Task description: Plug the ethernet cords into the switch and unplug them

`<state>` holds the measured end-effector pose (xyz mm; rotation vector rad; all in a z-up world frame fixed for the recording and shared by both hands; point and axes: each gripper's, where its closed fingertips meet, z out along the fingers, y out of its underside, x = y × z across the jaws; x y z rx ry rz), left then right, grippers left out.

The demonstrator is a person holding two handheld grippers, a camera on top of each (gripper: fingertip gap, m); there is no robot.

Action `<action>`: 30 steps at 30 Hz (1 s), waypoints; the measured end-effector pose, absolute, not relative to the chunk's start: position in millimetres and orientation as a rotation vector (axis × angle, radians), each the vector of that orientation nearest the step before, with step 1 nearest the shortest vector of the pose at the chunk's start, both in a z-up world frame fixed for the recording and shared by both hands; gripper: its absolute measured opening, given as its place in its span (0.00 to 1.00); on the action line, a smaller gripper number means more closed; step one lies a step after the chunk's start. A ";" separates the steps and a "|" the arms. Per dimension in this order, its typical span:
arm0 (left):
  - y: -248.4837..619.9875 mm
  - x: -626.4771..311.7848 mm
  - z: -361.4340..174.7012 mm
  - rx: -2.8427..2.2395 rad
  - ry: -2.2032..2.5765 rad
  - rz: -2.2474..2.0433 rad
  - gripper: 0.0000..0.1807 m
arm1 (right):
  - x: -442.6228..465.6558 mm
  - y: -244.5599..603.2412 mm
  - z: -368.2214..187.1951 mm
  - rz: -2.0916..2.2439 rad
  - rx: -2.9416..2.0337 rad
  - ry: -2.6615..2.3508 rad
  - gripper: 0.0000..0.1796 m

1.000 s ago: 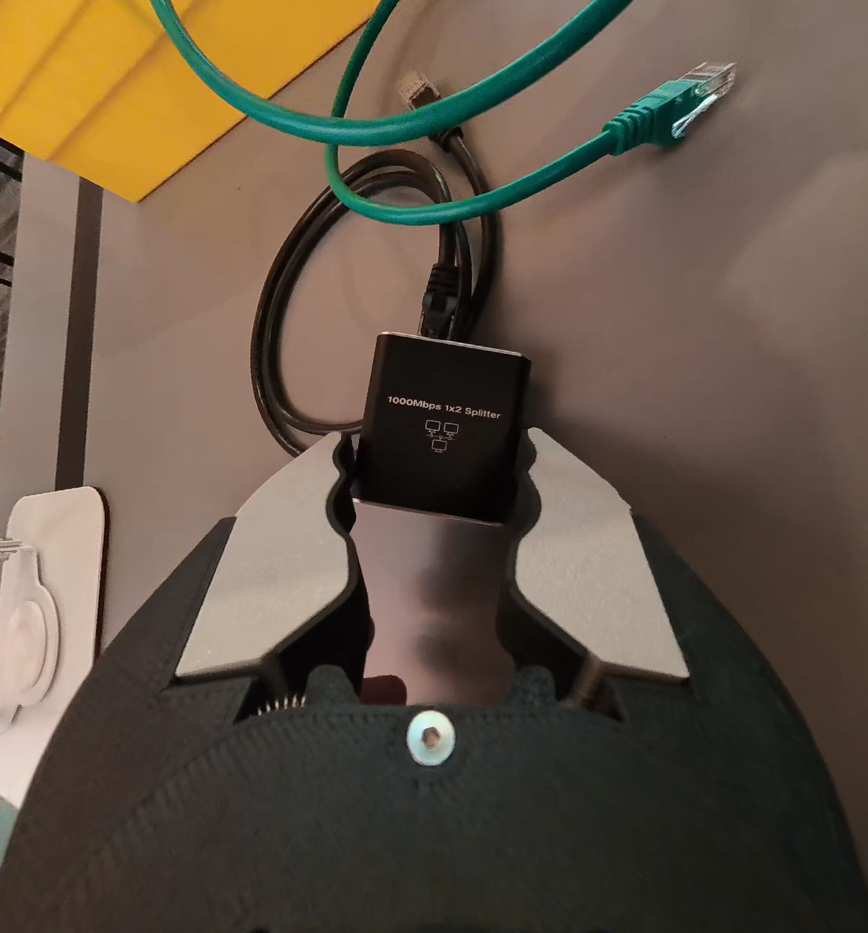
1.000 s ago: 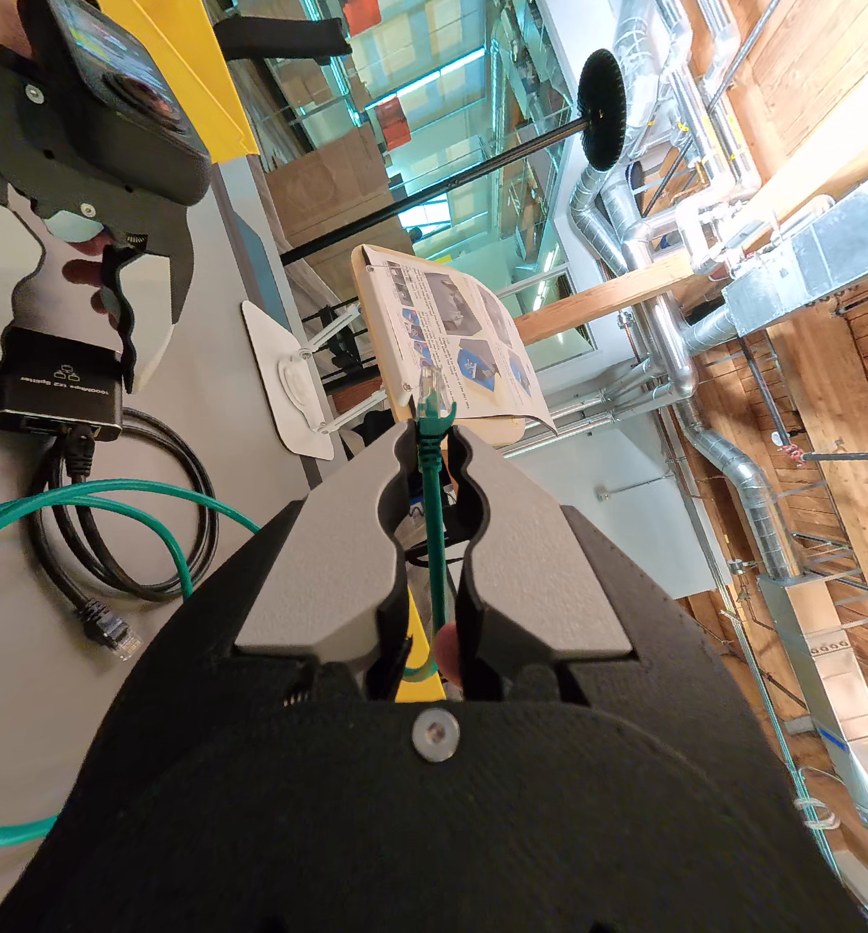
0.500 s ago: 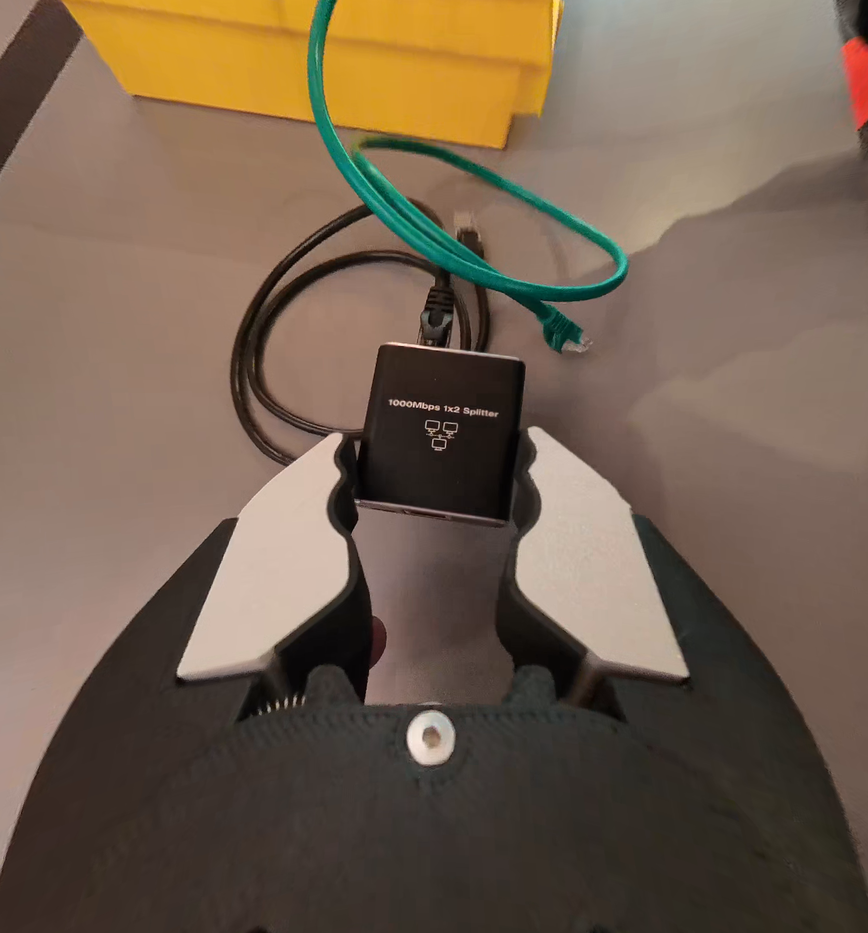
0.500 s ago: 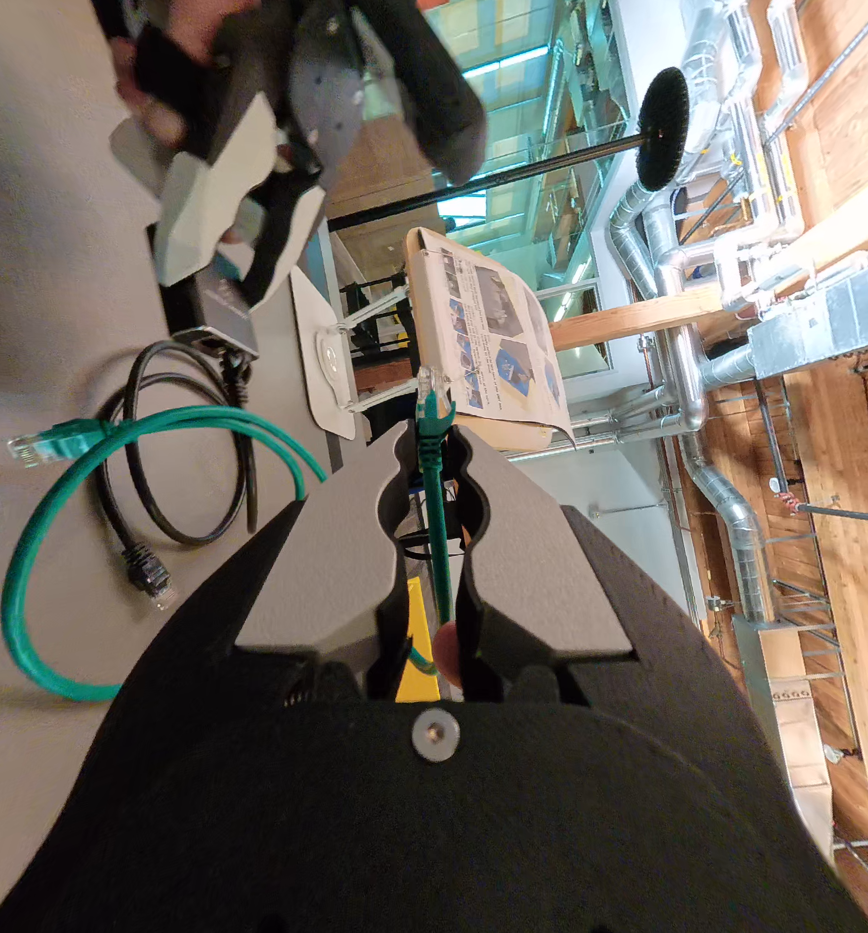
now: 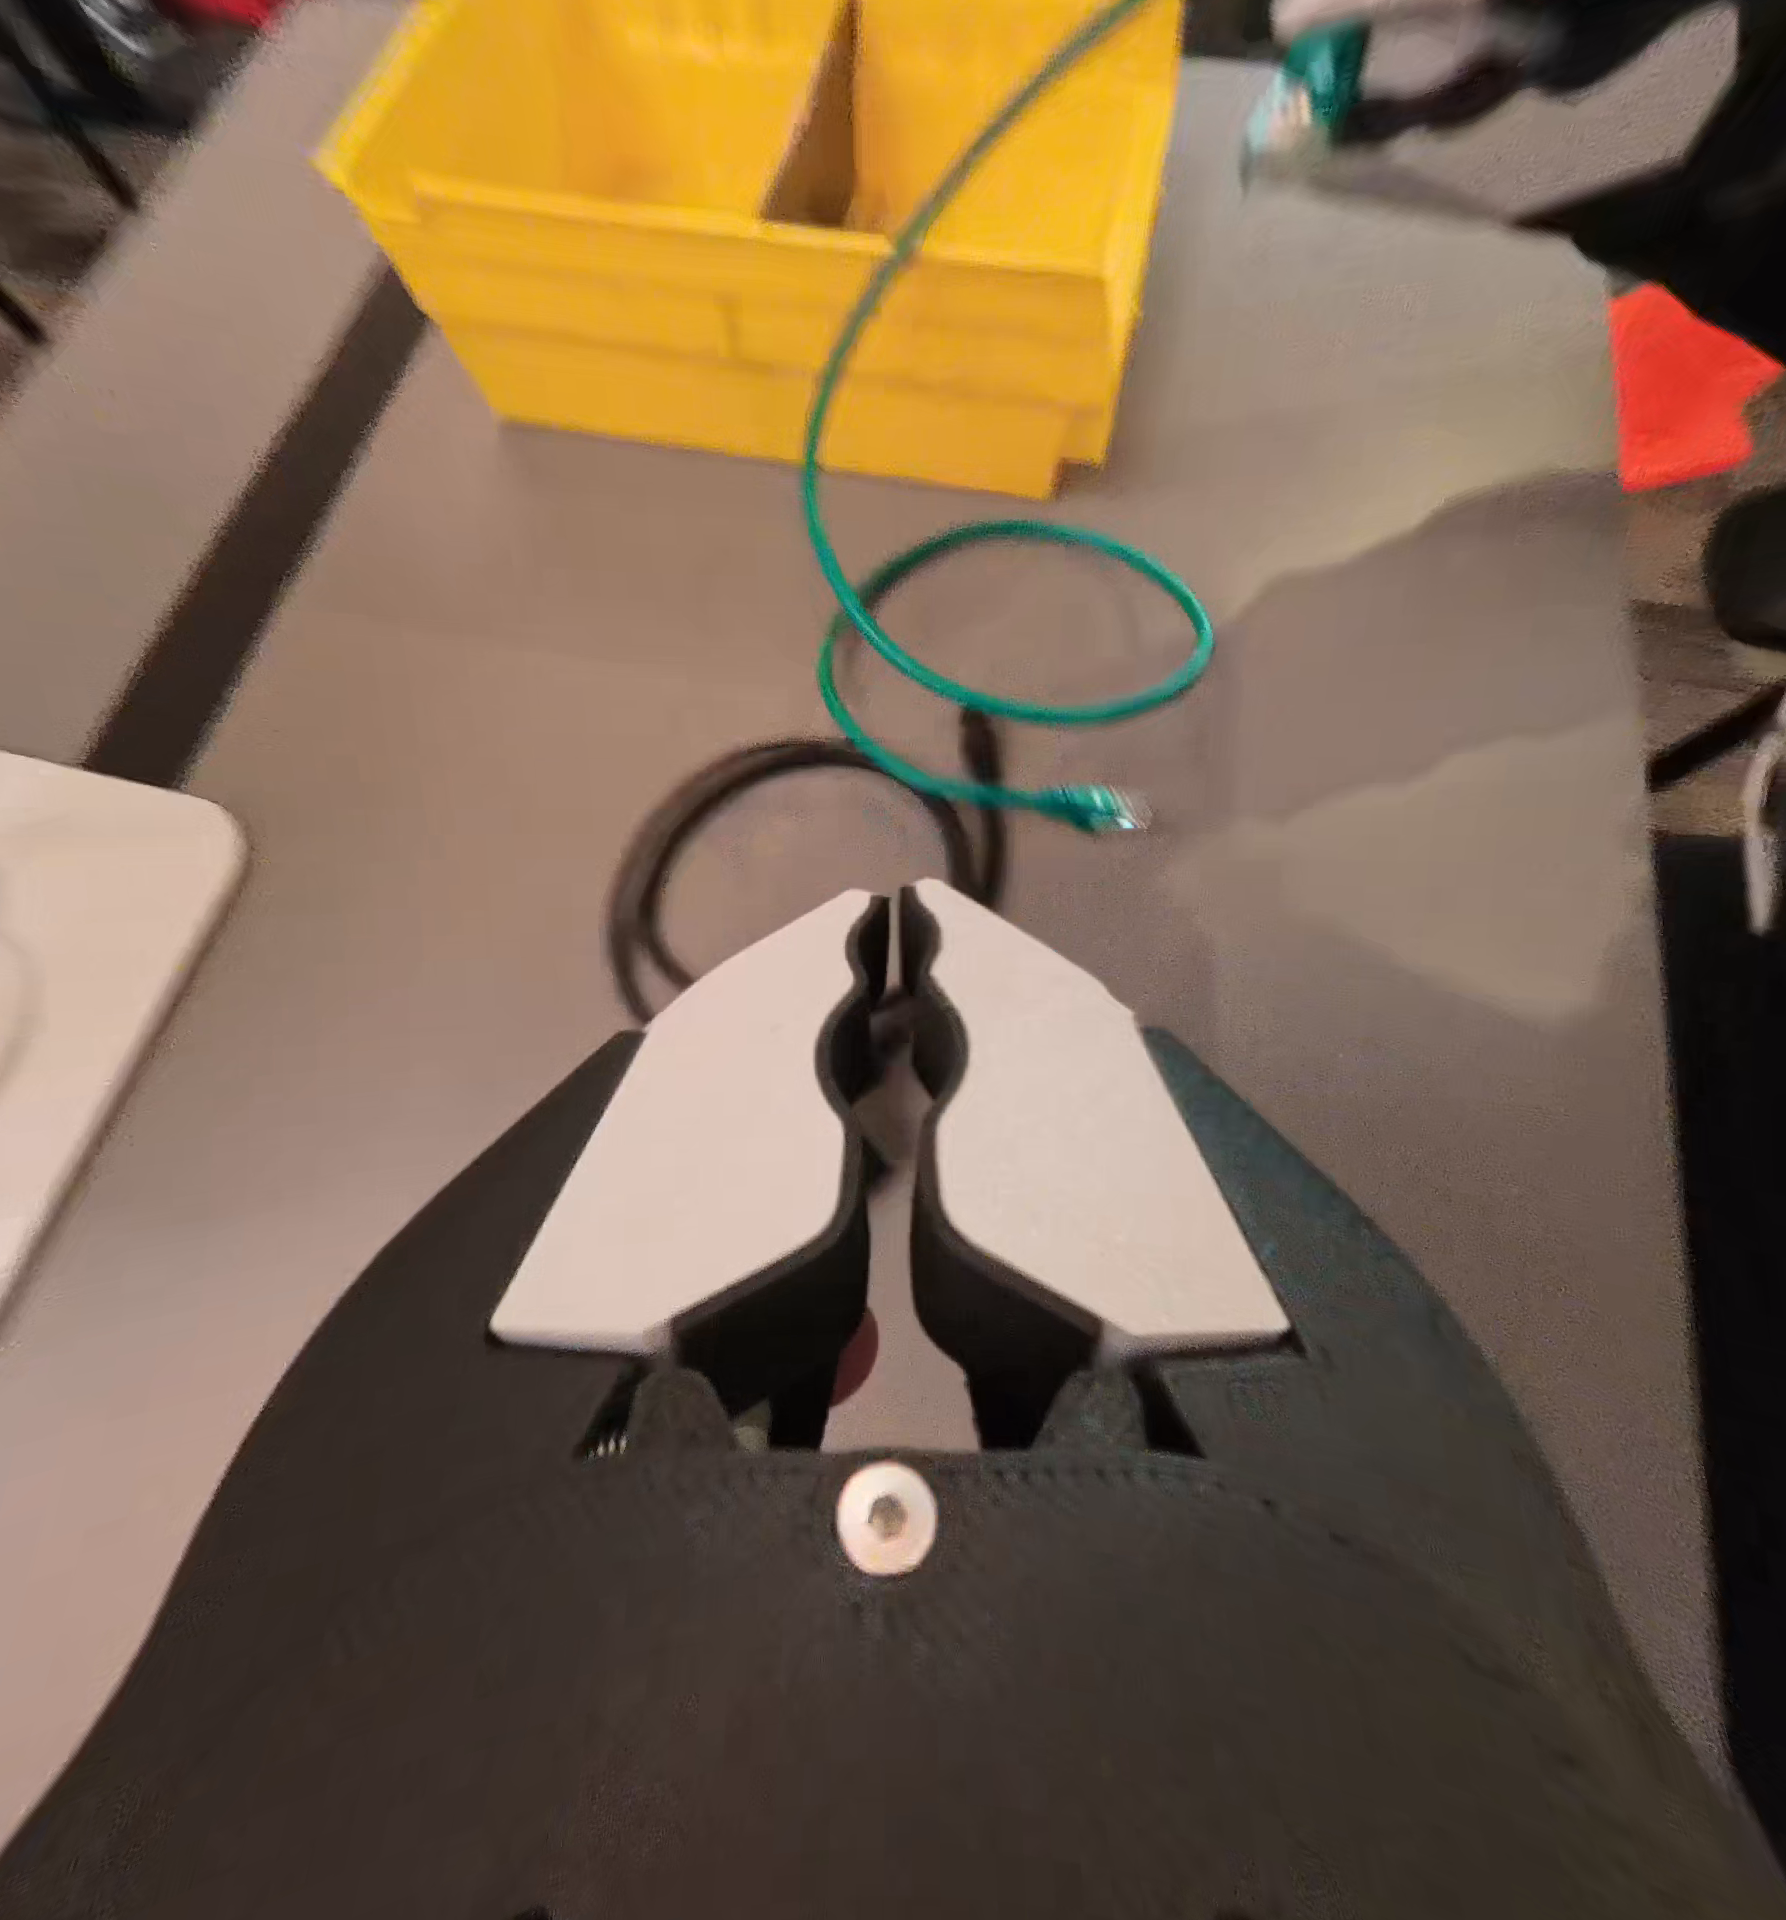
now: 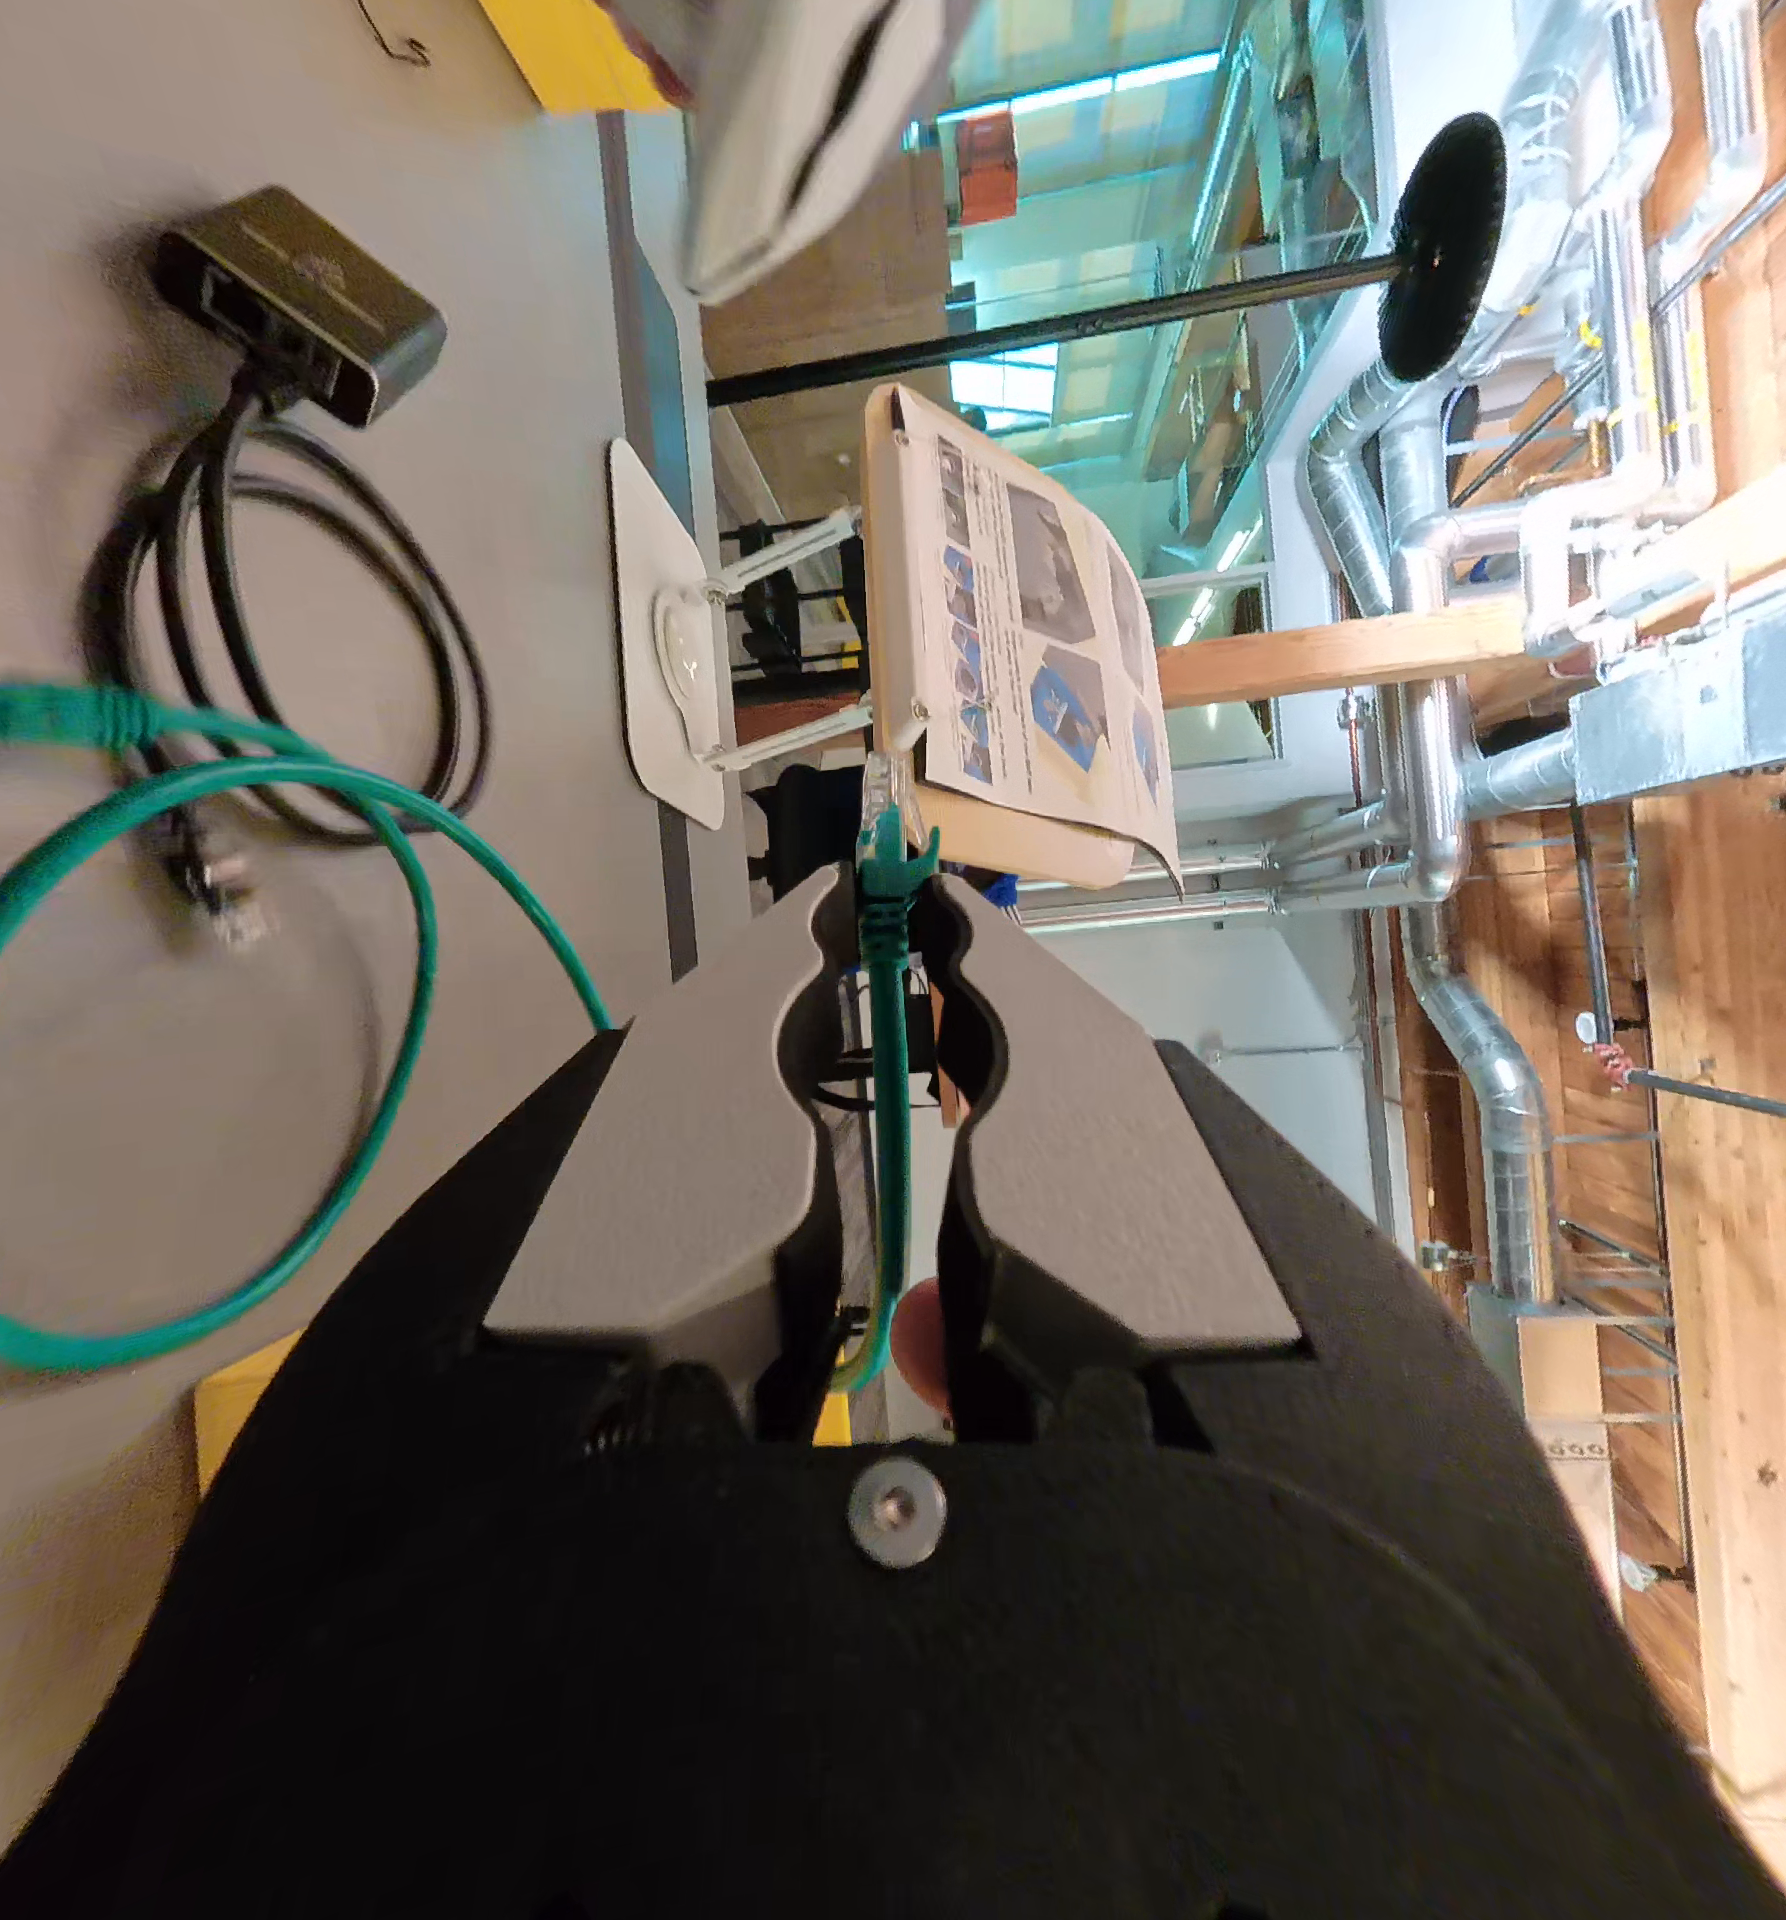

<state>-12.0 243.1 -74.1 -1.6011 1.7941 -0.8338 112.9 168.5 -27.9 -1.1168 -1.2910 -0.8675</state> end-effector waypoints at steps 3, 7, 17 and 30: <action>250.1 -19.9 -114.4 -1.613 1.882 -0.648 0.11 | 115.0 167.1 -33.6 -0.861 -1.133 -1.298 0.05; 278.3 -38.2 -157.9 -1.462 2.019 -0.338 0.26 | 112.7 163.6 -45.5 -0.837 -1.155 -1.304 0.05; 302.4 -39.5 -204.9 -1.034 2.302 -0.030 0.39 | 126.4 157.9 -56.6 -0.804 -1.202 -1.293 0.05; 299.4 -23.2 -217.8 -0.978 2.762 0.116 0.36 | 122.2 163.2 -67.9 -0.749 -1.214 -1.288 0.05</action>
